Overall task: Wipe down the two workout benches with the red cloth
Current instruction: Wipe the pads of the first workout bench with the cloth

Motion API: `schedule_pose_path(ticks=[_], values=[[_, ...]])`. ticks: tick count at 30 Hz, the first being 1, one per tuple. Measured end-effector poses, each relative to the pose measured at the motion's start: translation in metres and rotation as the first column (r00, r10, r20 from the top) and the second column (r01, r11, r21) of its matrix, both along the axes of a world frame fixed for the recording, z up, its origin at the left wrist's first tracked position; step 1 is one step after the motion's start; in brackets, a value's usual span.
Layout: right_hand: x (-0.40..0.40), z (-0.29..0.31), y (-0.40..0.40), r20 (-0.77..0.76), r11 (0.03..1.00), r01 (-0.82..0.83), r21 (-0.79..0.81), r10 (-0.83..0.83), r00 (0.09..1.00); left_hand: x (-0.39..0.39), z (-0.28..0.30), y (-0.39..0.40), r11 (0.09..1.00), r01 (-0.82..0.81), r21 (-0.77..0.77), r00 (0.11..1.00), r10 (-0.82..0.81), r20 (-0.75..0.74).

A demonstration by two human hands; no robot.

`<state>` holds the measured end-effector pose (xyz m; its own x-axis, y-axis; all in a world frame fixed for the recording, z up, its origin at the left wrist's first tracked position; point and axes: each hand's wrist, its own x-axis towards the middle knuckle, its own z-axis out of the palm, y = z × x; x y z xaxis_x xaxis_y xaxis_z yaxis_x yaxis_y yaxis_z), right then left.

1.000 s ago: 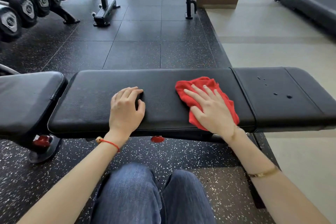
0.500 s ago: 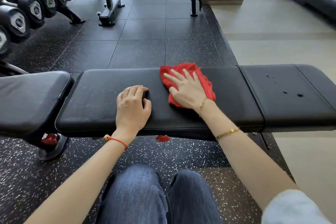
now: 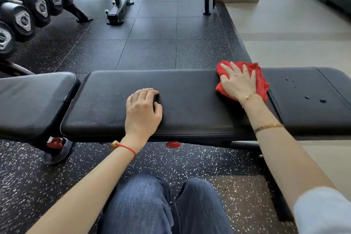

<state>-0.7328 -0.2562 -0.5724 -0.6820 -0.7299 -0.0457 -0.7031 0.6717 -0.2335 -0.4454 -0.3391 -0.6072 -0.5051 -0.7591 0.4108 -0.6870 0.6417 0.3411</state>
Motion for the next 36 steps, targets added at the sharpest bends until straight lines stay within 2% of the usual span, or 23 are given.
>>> schedule_pose_path(ticks=[6, 11, 15, 21, 24, 26, 32, 36], values=[[0.064, 0.000, -0.028, -0.028, 0.960, -0.282, 0.002, 0.282, 0.959, -0.001, 0.000, -0.001, 1.000, -0.010, -0.014, 1.000, 0.010, -0.006], [0.124, -0.005, 0.012, -0.048, 0.878, -0.478, -0.038, 0.476, 0.878, 0.001, 0.000, -0.001, 1.000, -0.007, -0.001, 1.000, 0.007, -0.017], [0.117, -0.009, 0.057, -0.073, 0.907, -0.414, -0.079, 0.408, 0.910, 0.003, 0.000, -0.002, 1.000, 0.017, 0.014, 0.999, -0.016, -0.036], [0.044, -0.008, 0.089, -0.095, 0.996, -0.062, -0.062, 0.056, 0.994, 0.003, 0.000, -0.001, 0.999, 0.025, 0.031, 0.999, -0.025, -0.025], [0.036, -0.004, 0.077, -0.050, 0.999, 0.028, -0.024, -0.030, 0.998, 0.001, 0.002, 0.000, 0.999, 0.017, 0.029, 1.000, -0.017, -0.007], [0.052, -0.003, 0.069, -0.052, 1.000, 0.000, -0.013, -0.001, 0.999, 0.001, 0.002, 0.000, 1.000, 0.015, 0.023, 1.000, -0.015, -0.002], [0.122, -0.012, 0.079, -0.090, 0.941, -0.333, -0.064, 0.327, 0.941, 0.003, 0.001, -0.001, 0.999, 0.023, 0.028, 1.000, -0.023, -0.017], [0.088, -0.011, 0.086, -0.062, 0.941, -0.326, -0.088, 0.321, 0.945, 0.005, 0.002, -0.002, 0.999, 0.037, 0.029, 0.999, -0.037, -0.010]])
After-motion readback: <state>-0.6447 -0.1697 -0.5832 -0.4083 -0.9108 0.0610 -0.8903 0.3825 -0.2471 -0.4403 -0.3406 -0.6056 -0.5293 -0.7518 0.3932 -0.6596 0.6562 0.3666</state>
